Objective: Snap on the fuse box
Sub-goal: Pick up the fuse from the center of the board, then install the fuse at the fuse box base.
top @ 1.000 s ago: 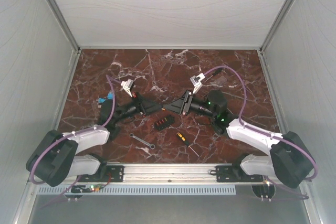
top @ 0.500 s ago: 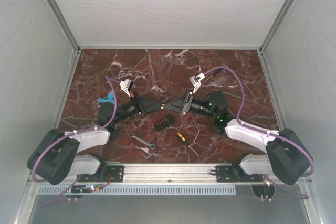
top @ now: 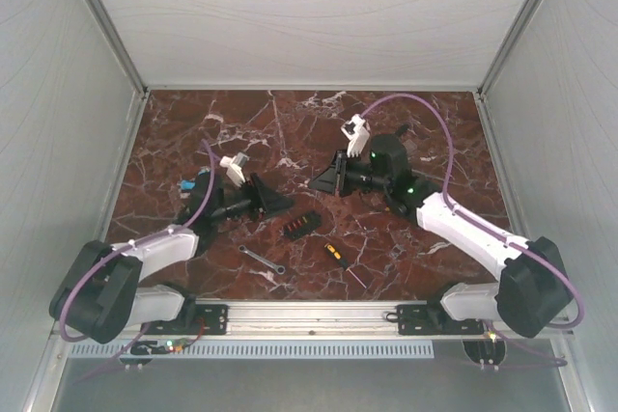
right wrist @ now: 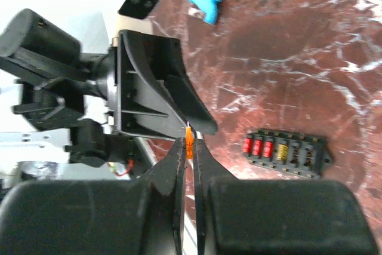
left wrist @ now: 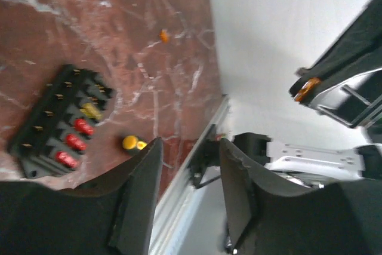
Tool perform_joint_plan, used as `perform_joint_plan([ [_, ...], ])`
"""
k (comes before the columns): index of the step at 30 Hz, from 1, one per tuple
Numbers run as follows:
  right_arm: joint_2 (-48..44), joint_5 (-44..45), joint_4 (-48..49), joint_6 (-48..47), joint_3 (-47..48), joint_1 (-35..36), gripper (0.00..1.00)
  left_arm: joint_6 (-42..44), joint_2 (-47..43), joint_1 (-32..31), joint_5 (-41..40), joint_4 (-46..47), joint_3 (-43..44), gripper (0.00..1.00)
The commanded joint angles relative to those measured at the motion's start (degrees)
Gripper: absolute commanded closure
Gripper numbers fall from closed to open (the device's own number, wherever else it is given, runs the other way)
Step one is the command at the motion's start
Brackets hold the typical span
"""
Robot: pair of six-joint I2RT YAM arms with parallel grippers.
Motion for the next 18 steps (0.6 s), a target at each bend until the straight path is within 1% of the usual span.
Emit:
perform_joint_plan([
  [1, 3.5, 5.4, -20.5, -12.1, 6.6, 0.0, 1.0, 13.5, -0.3, 0.3, -3.0, -18.3, 6.8, 0.54],
  [4, 7.2, 7.7, -27.1, -15.2, 10.8, 0.6, 1.0, 16.4, 2.1, 0.4, -4.2, -22.0, 9.0, 0.48],
  [7, 11.6, 10.8, -33.0, -18.2, 15.5, 2.6, 1.0, 15.6, 5.4, 0.5, -3.1, -19.5, 9.3, 0.44],
  [12, 19.5, 16.8, -40.7, -22.0, 23.3, 7.0, 1.0, 13.8, 12.1, 0.7, -1.4, -17.1, 10.5, 0.41],
  [18, 26.6, 20.2, -45.3, -23.9, 29.4, 9.8, 1.0, 13.4, 16.5, 1.7, -0.1, -17.1, 11.2, 0.41],
])
